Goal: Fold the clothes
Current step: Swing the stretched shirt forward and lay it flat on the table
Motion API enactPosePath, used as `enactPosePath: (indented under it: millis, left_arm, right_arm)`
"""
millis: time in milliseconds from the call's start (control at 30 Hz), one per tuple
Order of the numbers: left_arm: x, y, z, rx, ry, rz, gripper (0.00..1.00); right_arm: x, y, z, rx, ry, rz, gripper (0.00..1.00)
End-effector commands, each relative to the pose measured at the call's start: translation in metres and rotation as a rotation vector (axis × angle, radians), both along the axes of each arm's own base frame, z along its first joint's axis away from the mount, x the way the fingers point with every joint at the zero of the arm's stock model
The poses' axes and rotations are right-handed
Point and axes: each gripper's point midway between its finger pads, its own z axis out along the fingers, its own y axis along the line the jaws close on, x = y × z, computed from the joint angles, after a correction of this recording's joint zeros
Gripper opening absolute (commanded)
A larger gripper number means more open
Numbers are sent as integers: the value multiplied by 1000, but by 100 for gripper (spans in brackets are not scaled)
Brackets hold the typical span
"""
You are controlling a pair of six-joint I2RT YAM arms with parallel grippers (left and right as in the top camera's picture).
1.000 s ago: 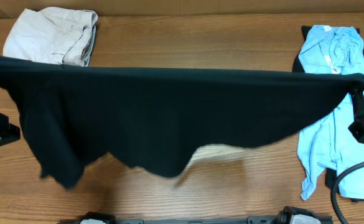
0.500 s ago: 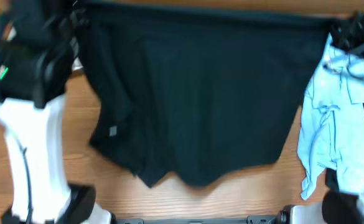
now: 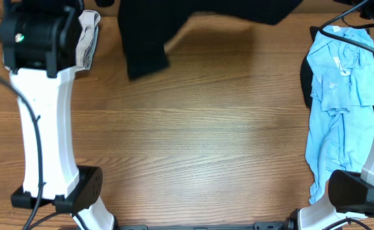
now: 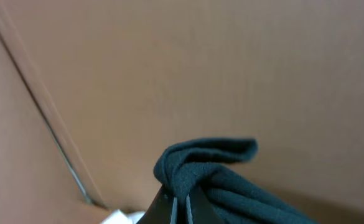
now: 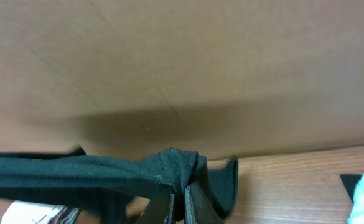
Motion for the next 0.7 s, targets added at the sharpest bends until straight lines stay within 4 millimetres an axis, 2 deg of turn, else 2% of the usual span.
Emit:
enactPosePath:
  millis: [0, 100, 167, 200, 300, 333, 400, 500, 567, 667]
  left_arm:
    - [-41, 42, 22, 40, -10, 151, 4]
    - [-21, 28, -28, 48, 170, 60, 4]
    - [-5, 14, -79, 20, 328, -16, 4]
    - [3, 8, -109, -2, 419, -43, 4]
    - [17, -7, -189, -83, 654, -92, 4]
    - [20, -14, -234, -126, 789, -111, 4]
    - [19, -23, -284, -162, 948, -138, 4]
    - [7, -31, -339, -213, 1145, -146, 4]
    - [-13, -33, -368, -258, 1291, -116, 4]
    - [-24, -39, -371, -291, 1337, -140, 4]
  right_arm:
    - [0, -39, 1, -36, 8, -148, 4]
    - [10, -38, -38, -49, 111, -130, 4]
    - [17, -38, -72, -54, 199, -116, 4]
    - [21, -38, -97, -55, 258, -108, 4]
    - [26, -39, -148, -53, 378, -93, 4]
    - [24, -39, -179, -54, 452, -82, 4]
    - [18, -38, -211, -45, 536, -74, 4]
    - [-1, -34, -247, -31, 659, -62, 4]
    - [-22, -30, -263, -29, 758, -43, 4]
    - [-40, -27, -266, -18, 830, -37, 4]
